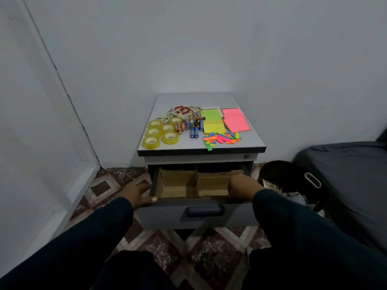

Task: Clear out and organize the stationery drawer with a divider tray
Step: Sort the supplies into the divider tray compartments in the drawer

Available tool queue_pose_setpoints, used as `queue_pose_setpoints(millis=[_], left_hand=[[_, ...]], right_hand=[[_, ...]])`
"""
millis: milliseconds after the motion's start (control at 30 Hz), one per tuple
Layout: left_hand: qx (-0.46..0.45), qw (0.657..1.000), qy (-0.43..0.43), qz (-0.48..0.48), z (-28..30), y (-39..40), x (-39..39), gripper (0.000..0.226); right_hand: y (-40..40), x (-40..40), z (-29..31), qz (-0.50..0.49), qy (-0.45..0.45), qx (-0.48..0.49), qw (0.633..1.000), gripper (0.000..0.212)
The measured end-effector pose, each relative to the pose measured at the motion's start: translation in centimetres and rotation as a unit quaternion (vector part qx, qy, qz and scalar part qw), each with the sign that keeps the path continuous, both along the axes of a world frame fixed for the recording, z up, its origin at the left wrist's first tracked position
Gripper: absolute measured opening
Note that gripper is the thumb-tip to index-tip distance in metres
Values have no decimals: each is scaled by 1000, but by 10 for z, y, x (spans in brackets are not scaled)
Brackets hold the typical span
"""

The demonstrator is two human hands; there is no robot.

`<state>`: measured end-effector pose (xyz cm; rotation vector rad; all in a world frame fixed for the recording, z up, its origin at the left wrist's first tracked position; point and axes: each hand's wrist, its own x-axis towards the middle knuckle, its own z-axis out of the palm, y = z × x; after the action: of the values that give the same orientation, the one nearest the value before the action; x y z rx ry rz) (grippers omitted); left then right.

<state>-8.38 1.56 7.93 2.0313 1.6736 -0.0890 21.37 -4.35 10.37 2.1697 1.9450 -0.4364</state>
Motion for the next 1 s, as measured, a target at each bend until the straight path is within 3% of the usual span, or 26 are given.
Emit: queue_pose_setpoints(millis=[200, 433, 733, 1000], left_hand=[[-51, 993, 70, -76, -2, -37, -12, 72], [-61, 975, 154, -150, -9, -62, -20, 56], [-86, 969, 122, -195, -13, -70, -23, 45], [-137, 962, 74, -222, -21, -66, -26, 37]], right_hand=[[-38, -24, 7, 45, -44, -79, 995, 25], [-68, -46, 3, 80, -80, -129, 985, 29], [-86, -46, 6, 70, -68, -155, 983, 20], [-91, -45, 2, 33, -17, -200, 979, 29]])
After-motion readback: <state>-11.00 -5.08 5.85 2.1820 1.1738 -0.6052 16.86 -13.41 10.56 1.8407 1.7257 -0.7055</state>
